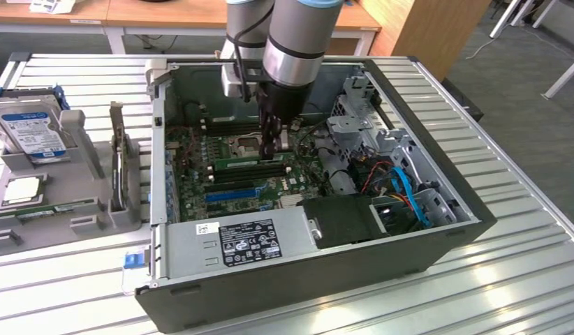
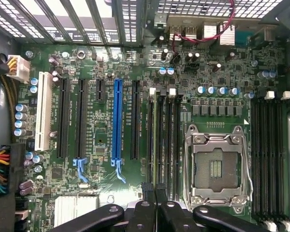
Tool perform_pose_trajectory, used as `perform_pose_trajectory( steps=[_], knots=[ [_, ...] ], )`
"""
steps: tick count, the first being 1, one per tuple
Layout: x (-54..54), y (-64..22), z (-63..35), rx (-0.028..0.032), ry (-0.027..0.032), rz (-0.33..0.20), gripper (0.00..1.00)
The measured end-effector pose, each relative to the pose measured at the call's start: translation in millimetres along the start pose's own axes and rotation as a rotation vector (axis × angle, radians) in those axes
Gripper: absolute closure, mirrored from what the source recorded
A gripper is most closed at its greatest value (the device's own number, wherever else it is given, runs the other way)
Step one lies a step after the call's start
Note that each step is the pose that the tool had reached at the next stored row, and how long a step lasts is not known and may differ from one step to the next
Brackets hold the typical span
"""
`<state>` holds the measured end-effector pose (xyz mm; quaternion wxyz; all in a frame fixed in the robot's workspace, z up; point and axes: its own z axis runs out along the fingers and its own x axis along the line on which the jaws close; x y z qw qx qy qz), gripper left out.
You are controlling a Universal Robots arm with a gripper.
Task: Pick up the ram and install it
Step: 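Insert the ram into the slot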
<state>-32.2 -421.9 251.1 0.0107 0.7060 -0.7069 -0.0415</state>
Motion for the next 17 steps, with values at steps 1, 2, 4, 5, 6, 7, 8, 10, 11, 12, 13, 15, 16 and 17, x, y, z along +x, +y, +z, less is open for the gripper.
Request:
perform_pose_trajectory(
  steps=[1,2,4,5,6,7,8,10,11,12,13,15,16,17],
  knots=[
    [0.0,0.0,0.8,0.0007,-0.0001,0.0,0.88],
    [0.1,-0.1,1.6,0.0013,0.0,0.0,0.88],
    [0.1,-0.1,3.1,0.0024,0.0,0.0,0.88],
    [0.2,-0.1,3.9,0.003,-0.0001,0.0,0.88],
    [0.2,-0.1,4.6,0.0035,0.0,0.0,0.88],
    [0.2,-0.2,5.3,0.004,-0.0001,0.0,0.88],
    [0.3,-0.1,6.0,0.0045,0.0,0.0,0.88],
    [0.3,-0.1,7.6,0.0054,-0.0001,0.0,0.88],
    [0.3,0.0,8.2,0.0058,-0.0001,0.0,0.88],
    [0.4,0.0,8.5,0.0059,0.0001,0.0,0.88],
    [0.4,0.0,8.5,0.0059,0.0002,0.0,0.88],
    [0.4,0.0,8.6,0.0059,0.0002,0.0,0.88],
    [0.4,0.0,8.6,0.006,0.0002,0.0,0.88],
    [0.4,0.0,8.7,0.006,0.0,0.0,0.88]
  ],
)
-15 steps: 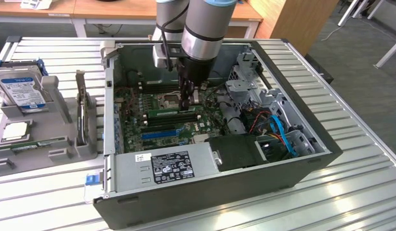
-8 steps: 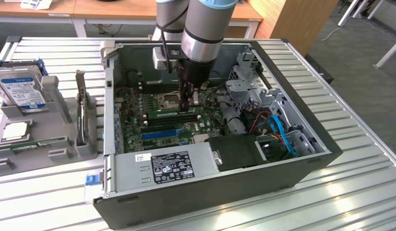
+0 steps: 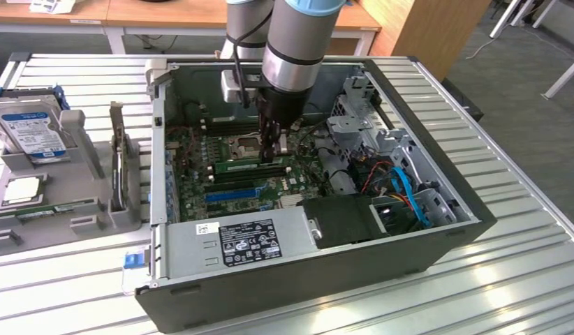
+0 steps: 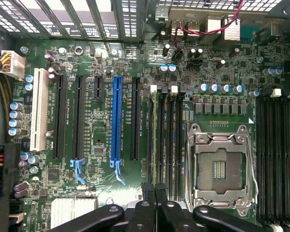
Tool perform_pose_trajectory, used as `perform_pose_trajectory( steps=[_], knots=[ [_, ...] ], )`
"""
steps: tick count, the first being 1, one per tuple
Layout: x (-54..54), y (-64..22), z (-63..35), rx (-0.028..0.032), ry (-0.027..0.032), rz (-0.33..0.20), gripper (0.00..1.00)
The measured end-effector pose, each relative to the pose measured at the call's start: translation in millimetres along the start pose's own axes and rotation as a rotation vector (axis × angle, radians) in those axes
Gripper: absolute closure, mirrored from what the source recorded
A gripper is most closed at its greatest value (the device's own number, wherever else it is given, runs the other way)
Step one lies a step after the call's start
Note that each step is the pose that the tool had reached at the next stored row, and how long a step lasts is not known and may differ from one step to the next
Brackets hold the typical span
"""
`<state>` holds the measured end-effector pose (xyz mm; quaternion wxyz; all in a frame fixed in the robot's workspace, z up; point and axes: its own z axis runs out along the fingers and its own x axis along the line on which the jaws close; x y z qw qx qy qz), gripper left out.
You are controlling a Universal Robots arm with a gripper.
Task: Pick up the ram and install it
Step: 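Insert the ram into the slot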
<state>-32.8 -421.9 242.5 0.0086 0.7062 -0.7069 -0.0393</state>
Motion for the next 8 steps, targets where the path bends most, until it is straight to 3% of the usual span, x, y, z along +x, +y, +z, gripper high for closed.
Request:
perform_pose_trajectory(
  steps=[8],
  knots=[
    [0.0,0.1,0.4,0.0004,-0.0001,0.004,0.88]
  ],
)
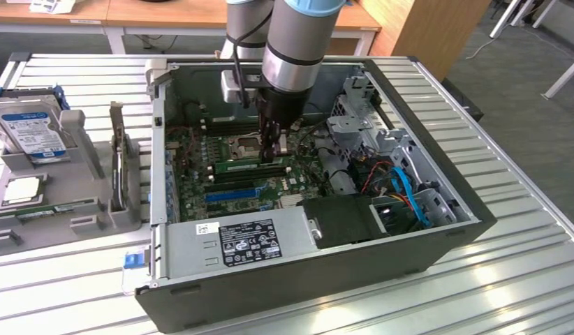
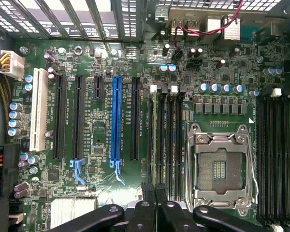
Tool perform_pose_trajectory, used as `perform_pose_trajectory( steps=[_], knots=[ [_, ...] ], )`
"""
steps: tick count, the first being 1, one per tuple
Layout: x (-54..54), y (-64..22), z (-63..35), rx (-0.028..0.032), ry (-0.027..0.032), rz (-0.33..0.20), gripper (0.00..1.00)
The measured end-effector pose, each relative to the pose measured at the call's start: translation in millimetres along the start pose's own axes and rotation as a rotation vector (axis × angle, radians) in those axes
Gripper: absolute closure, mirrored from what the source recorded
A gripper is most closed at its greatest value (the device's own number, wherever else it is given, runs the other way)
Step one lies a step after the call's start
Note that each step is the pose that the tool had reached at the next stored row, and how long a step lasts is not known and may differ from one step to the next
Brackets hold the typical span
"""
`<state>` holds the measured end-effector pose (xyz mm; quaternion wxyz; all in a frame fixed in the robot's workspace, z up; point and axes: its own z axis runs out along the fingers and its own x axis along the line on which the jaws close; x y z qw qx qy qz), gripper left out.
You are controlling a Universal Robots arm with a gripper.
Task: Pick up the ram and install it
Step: 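Insert the ram into the slot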
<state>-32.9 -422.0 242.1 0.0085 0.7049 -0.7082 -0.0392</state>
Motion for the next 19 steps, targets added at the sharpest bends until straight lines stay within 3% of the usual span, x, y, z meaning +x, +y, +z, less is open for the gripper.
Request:
perform_pose_trajectory(
  steps=[19],
  knots=[
    [0.2,1.6,4.3,0.0012,-0.0009,0.01,0.88]
  ],
)
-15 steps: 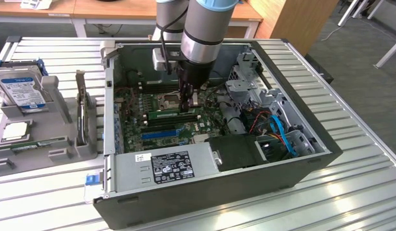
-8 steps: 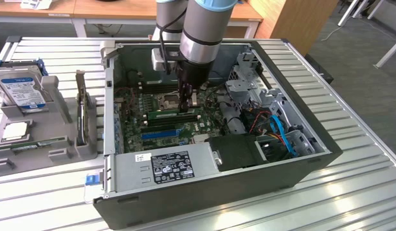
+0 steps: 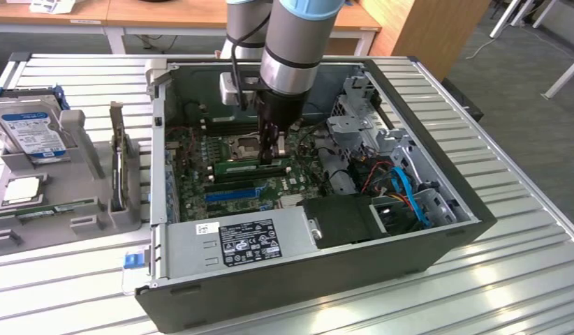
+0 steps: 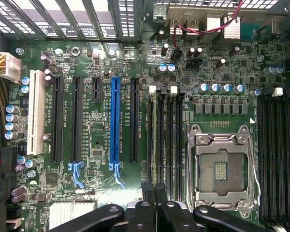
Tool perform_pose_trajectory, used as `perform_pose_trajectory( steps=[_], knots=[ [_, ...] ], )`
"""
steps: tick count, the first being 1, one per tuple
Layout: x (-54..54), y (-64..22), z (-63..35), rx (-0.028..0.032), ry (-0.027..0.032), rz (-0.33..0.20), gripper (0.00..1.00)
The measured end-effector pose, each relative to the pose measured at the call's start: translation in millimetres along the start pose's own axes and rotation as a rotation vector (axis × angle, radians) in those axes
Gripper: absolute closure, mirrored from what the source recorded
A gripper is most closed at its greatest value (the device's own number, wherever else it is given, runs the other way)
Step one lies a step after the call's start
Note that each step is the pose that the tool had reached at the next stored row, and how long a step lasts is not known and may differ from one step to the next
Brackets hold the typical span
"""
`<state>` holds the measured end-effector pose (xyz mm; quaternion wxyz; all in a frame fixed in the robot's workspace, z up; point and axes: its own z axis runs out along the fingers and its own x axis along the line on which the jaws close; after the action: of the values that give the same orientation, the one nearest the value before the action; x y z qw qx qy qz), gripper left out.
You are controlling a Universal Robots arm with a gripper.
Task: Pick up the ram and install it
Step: 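Insert the ram into the slot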
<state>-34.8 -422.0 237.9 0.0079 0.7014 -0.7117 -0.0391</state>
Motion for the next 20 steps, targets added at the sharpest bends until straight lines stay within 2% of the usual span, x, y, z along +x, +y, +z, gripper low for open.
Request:
perform_pose_trajectory(
  steps=[20],
  knots=[
    [1.1,-0.2,2.5,0.0,0.0001,0.0,0.88]
  ],
)
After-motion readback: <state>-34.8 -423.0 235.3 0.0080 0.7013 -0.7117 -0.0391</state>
